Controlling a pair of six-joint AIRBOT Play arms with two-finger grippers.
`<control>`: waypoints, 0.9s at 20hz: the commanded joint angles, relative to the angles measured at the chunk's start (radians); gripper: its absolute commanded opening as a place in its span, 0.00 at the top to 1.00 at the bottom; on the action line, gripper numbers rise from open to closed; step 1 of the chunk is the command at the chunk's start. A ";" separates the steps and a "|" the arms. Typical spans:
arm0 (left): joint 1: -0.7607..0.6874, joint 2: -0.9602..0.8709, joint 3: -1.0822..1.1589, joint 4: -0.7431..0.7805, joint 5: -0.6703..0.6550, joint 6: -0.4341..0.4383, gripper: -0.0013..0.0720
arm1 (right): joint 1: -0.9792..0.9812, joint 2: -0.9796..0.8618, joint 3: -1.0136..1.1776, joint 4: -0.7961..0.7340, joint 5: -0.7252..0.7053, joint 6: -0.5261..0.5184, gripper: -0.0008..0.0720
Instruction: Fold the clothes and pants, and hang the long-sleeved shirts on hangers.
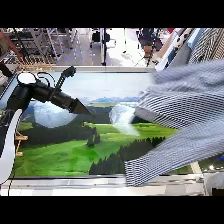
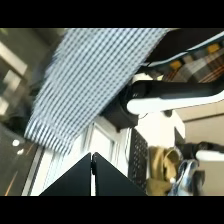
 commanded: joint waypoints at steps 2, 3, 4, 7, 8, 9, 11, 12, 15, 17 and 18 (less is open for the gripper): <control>0.001 0.007 0.000 0.030 -0.043 0.032 0.96 | -0.434 0.014 0.153 -0.072 -0.045 -0.034 0.96; 0.002 0.007 0.000 0.042 -0.043 0.031 0.96 | -0.520 0.014 0.189 -0.072 -0.121 -0.046 0.96; 0.002 0.007 0.000 0.052 -0.043 0.031 0.96 | -0.600 0.014 0.203 -0.072 -0.192 -0.056 0.96; 0.003 0.007 0.000 0.063 -0.043 0.031 0.96 | -0.850 -0.014 0.199 0.039 -0.304 -0.008 0.96; 0.004 0.007 0.000 0.064 -0.043 0.031 0.96 | -0.922 -0.033 0.199 0.103 -0.350 0.004 0.96; 0.007 0.007 0.000 0.066 -0.043 0.030 0.96 | -0.974 -0.050 0.199 0.136 -0.388 0.004 0.96; 0.010 0.007 0.000 0.066 -0.043 0.016 0.96 | -1.047 -0.086 0.198 0.156 -0.427 0.010 0.96; 0.010 0.007 0.000 0.067 -0.043 -0.009 0.96 | -1.079 -0.106 0.198 0.164 -0.437 0.045 0.96; 0.010 0.007 0.000 0.067 -0.043 -0.060 0.96 | -1.122 -0.141 0.198 0.213 -0.544 0.078 0.96; 0.010 0.007 0.000 0.067 -0.043 -0.061 0.96 | -1.122 -0.147 0.198 0.211 -0.630 0.109 0.96; 0.010 0.007 0.000 0.066 -0.043 -0.071 0.96 | -1.122 -0.150 0.198 0.210 -0.659 0.119 0.96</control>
